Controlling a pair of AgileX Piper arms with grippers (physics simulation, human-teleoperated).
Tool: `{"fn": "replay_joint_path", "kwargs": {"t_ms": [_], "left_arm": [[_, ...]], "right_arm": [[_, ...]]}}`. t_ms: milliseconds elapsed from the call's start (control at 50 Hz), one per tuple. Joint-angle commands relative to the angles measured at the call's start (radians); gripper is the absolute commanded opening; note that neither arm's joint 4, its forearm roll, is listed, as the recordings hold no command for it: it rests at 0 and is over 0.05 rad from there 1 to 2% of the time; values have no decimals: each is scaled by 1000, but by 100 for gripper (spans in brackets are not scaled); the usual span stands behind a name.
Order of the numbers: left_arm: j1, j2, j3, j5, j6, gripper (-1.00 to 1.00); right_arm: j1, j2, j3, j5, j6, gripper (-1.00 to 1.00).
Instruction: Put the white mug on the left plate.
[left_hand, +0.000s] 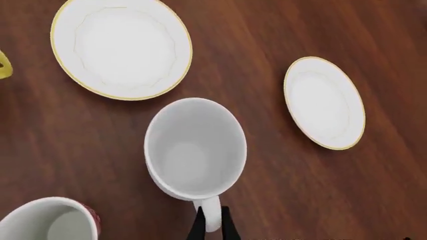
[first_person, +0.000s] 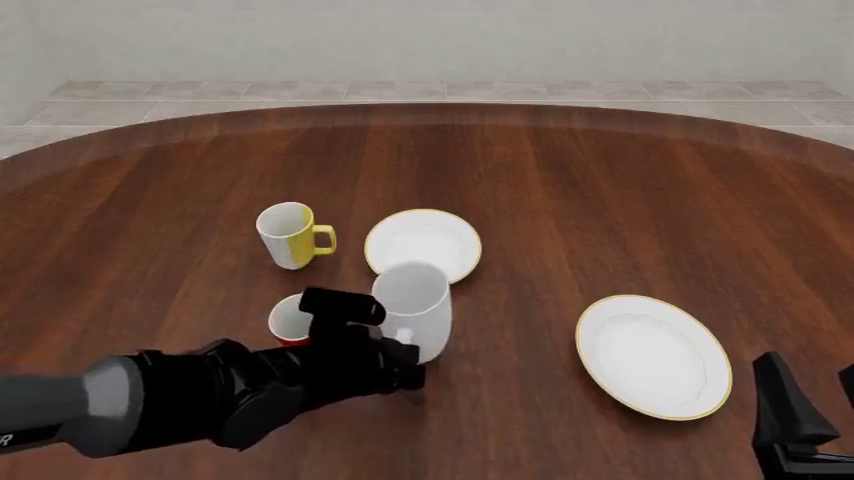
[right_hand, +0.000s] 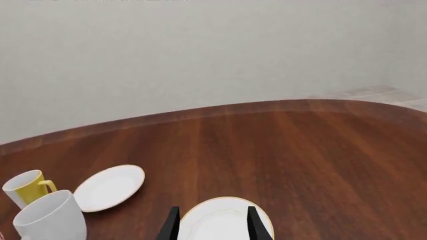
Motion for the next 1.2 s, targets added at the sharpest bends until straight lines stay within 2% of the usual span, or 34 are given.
{"fn": "replay_joint_path", "kwargs": {"t_ms": [20,180,280,340,380,400,420,440,460,480,500,640,700,800,980,1060,1200], "left_arm": [[-2,-52,-10,35,47,-100],[-10,-114,-20,87,89,-100],[-2,-154,-26,116,160,-100],[-4,-168,-33,132,176,-100],[-32,-168,-47,131,163,-100],[-93,-152,-63,117,86,-100],[-130,-144,-82,118,76,-100],[-80,-164,-69,142,113,-100],[-85,-189,-72,140,151,-100],[-97,-194,-79,142,159,-100],[-113,-189,-88,145,149,-100],[-80,-227,-96,189,132,-100],[-47,-265,-100,210,194,-100],[-40,-258,-107,220,197,-100],[39,-267,-119,244,279,-100],[60,-253,-136,254,277,-100],[48,-222,-172,270,262,-100]], "right_arm": [[-2,0,0,-2,5,100],[1,0,0,-2,6,100],[-1,0,0,0,7,100],[-1,0,0,0,7,100],[-1,0,0,1,7,100],[-1,0,0,2,7,100],[-1,0,0,2,8,100],[-1,0,0,2,7,100],[0,0,0,2,7,100],[0,0,0,2,7,100],[1,0,0,3,6,100],[1,0,0,4,4,100],[0,0,0,4,4,100],[1,0,0,4,3,100],[-1,0,0,4,3,100],[-1,0,0,4,4,100],[-3,0,0,4,3,100]]}}
